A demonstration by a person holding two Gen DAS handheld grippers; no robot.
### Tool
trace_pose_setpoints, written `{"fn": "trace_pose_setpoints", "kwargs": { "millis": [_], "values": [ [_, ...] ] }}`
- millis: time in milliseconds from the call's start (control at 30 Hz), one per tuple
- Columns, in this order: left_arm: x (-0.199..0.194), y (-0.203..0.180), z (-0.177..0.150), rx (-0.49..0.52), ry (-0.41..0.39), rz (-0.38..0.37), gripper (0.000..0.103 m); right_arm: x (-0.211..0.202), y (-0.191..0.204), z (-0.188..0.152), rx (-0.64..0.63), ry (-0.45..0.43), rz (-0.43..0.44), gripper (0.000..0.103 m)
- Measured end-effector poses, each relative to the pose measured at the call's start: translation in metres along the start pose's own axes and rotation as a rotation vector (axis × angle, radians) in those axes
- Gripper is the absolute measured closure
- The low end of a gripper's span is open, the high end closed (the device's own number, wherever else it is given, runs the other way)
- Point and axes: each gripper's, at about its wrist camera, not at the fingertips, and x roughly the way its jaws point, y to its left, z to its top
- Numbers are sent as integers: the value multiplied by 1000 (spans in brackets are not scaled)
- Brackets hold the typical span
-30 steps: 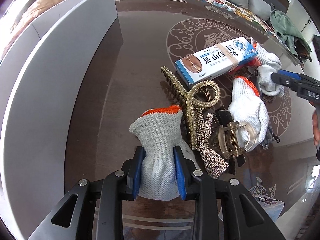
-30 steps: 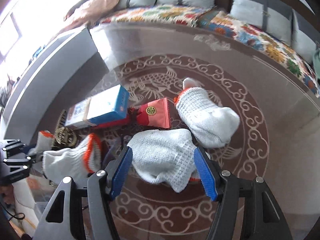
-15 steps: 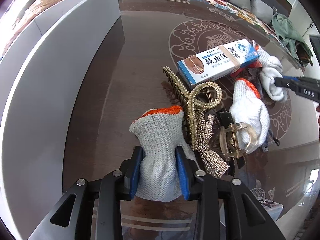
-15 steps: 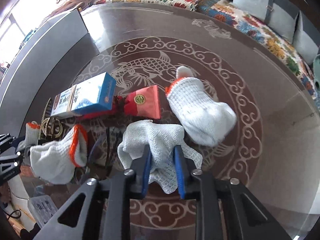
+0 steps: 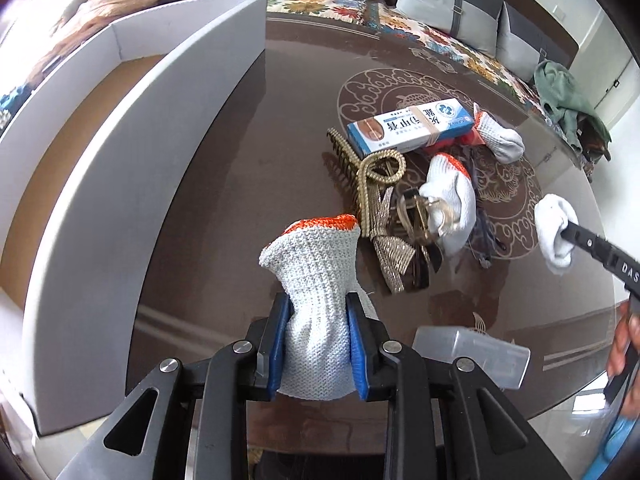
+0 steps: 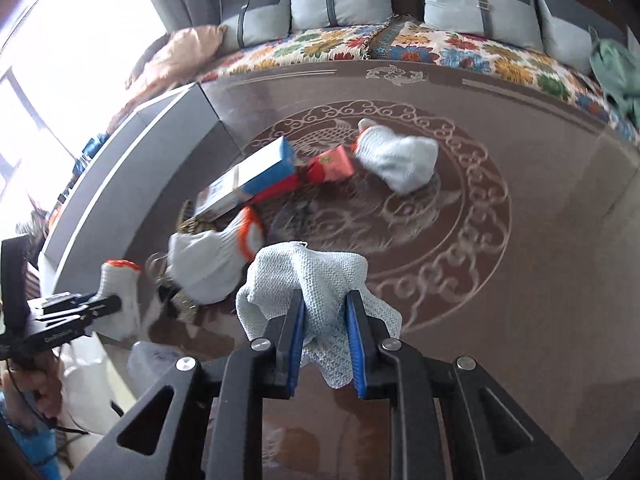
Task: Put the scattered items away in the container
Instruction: 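Grasp a second white glove with the right tool while the left tool holds its glove, then carry both gloves over the cardboard tray and open both tools to drop them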
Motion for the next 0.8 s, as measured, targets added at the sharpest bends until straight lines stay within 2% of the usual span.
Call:
{"fn": "trace_pose_setpoints", "kwargs": {
  "millis": [67, 200, 467, 633, 800],
  "values": [
    [-7, 2, 0, -6, -13, -8, 77, -4, 8, -3, 19, -20, 24, 83],
    [-30, 9, 8, -29, -62, -33, 77, -18, 40, 13, -20, -54, 69, 83],
    [-99, 36, 34, -44, -185, -62, 77, -39, 144, 67, -137, -112, 213, 83],
    [-155, 82, 54, -80, -279, -2, 77, -40, 226, 104, -223, -136, 310, 83],
    [-187, 147, 75, -151, -325, 59, 77, -29, 319, 137, -336, -145, 383, 83]
  ]
}}
